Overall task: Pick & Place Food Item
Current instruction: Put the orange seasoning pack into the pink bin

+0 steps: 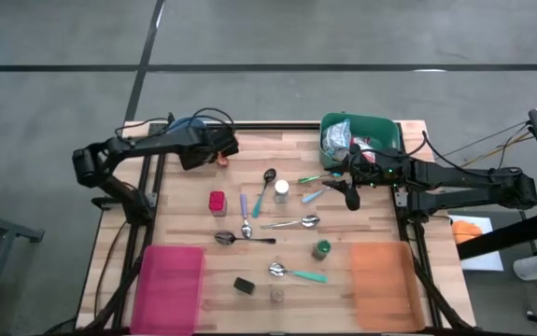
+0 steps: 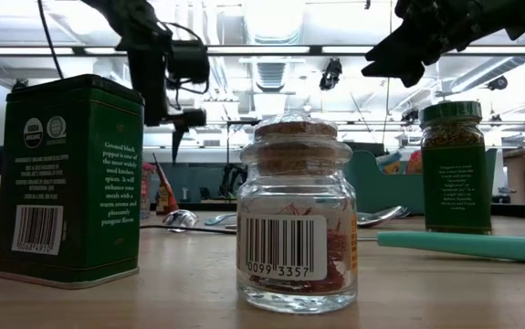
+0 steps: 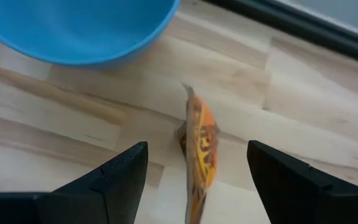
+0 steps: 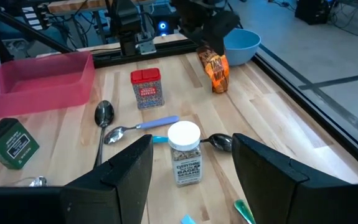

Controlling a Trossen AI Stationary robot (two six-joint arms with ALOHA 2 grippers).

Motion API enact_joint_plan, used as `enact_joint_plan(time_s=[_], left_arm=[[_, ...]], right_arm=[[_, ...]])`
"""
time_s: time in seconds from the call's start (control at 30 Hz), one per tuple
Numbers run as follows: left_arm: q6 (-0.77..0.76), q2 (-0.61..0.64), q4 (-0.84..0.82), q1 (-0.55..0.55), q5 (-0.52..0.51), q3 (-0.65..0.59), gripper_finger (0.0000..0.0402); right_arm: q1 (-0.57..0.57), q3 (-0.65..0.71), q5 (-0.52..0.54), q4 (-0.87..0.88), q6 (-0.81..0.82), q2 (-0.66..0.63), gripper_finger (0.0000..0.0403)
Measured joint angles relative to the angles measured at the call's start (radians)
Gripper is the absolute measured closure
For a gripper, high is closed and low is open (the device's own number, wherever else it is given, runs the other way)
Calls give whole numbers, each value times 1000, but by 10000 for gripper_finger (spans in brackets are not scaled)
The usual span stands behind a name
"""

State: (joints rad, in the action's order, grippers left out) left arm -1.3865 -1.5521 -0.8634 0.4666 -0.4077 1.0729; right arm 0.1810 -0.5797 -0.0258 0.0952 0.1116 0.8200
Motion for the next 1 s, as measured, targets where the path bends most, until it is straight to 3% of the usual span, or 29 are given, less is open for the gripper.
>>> enact_joint_plan(time_s=[0.2,0.73,1.0], left_arm=[[2,-16,12,21,15,0,159],[28,-16,33,31,12,0,389],[29,-15,27,31,12,0,400]], right_arm=[[0,0,0,0,0,0,189],[0,0,0,0,0,0,189],[0,0,0,0,0,0,189]])
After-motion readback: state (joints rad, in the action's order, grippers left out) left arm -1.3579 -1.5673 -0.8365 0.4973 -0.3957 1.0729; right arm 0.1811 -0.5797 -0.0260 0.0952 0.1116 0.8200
